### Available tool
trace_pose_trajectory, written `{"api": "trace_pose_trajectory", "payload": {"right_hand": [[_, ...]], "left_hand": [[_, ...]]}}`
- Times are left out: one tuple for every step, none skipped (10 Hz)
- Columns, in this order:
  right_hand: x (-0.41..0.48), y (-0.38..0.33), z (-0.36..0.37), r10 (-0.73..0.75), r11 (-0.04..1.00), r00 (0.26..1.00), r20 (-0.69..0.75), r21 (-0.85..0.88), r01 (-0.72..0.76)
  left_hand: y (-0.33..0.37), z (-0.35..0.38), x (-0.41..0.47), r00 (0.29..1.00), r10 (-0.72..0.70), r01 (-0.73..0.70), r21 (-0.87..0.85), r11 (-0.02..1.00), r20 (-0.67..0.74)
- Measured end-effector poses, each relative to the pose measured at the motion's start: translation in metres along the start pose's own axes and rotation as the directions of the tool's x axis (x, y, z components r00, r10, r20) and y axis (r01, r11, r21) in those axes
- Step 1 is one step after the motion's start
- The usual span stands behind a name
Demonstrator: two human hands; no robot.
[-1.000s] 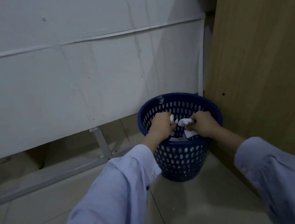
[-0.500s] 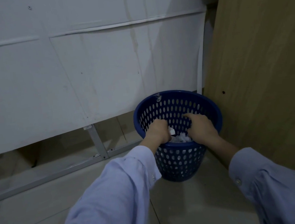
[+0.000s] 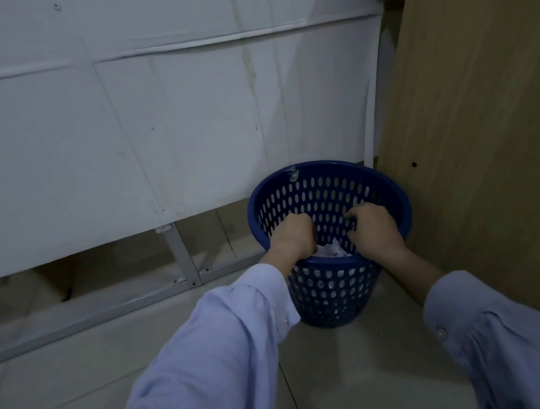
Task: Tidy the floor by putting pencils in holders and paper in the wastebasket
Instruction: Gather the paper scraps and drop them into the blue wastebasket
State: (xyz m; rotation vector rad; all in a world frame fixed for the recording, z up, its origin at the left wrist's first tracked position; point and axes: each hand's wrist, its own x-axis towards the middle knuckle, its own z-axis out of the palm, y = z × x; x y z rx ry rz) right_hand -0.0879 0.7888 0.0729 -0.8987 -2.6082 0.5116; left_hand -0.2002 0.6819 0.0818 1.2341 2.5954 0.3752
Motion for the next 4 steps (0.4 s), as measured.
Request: {"api": "trace_pose_trajectory", "payload": {"right_hand": [[-0.0009,-0.002,-0.0019,0.003,0.999,0.999,0.042,0.037,-0.004],[-0.0049,-0.0035,-0.0055,0.025,0.998,0.999,0.045,0.057,-0.028],[-0.007,-0.0036,-0.0056,0.032,0.998,0.997,0.077,0.051,-0.036],[-0.0075,-0.0044,-0.007,0.036,0.994,0.993,0.113,0.094,-0.047]], "left_hand": [[0.0034,-0.0023,-0.004,1.0,0.001,-0.001,0.006,1.0,-0.021],[0.0055,-0.0039,-0.0086,0.999,-0.001,0.003,0.046,0.999,-0.04],[0.0044,-0.0015,-0.0099,0.998,-0.002,0.007,0.076,0.997,-0.063],[0.0079,-0.0036,-0.0121,0.995,0.015,-0.003,0.118,0.993,-0.099]]}}
